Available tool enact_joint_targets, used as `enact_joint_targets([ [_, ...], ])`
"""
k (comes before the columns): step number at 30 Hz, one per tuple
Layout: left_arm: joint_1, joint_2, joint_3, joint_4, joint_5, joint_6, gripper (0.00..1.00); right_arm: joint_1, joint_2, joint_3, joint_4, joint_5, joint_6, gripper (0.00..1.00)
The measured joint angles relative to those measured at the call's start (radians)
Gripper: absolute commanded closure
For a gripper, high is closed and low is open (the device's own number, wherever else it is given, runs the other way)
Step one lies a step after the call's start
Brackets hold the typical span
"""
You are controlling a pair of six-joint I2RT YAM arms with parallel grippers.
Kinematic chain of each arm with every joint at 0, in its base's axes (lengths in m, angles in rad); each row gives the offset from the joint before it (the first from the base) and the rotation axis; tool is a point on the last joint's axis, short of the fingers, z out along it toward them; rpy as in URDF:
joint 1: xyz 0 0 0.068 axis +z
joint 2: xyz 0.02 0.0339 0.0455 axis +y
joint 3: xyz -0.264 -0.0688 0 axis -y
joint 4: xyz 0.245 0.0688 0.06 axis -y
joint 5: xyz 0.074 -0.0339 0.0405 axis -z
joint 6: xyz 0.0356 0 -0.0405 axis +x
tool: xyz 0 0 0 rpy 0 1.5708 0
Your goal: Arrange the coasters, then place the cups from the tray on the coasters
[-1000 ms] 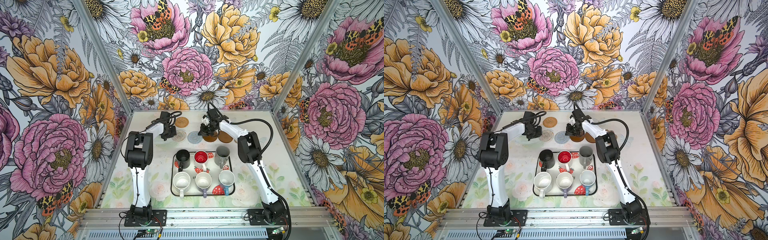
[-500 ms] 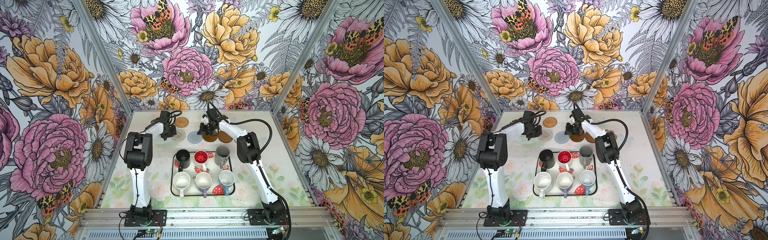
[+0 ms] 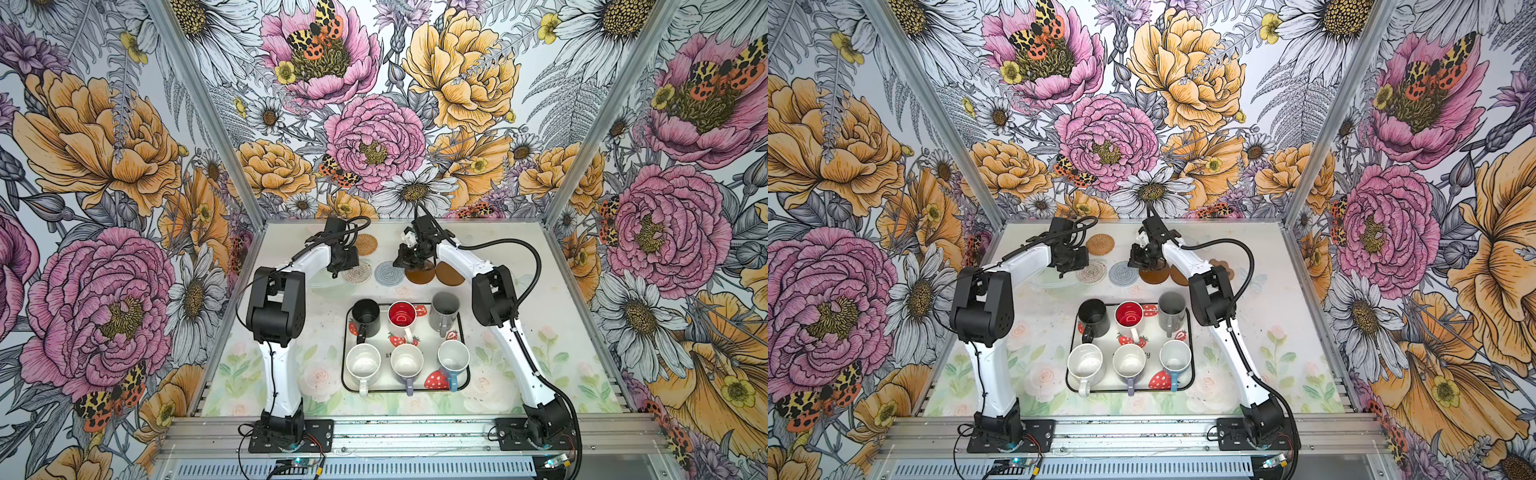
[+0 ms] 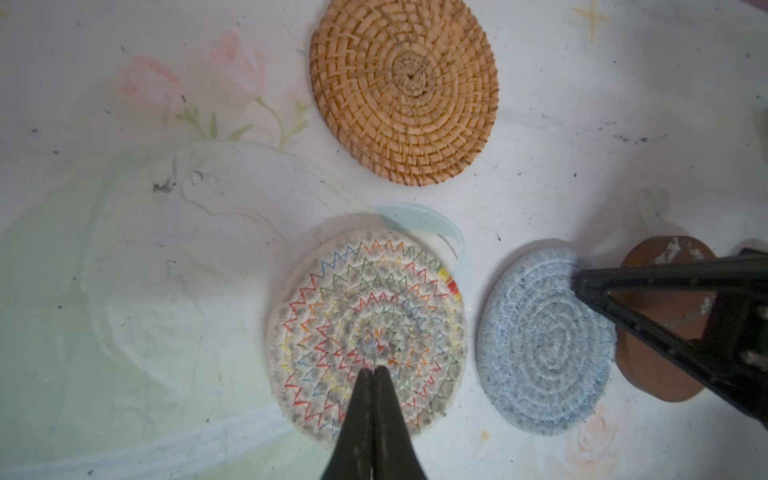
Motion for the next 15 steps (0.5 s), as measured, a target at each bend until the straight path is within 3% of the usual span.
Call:
enact_joint_targets([
  [15,-0.016,0.000,0.000,0.000,0.012,0.000,1.00,0.000,0.072,0.117,0.004,-0.001,0.026,1.00],
])
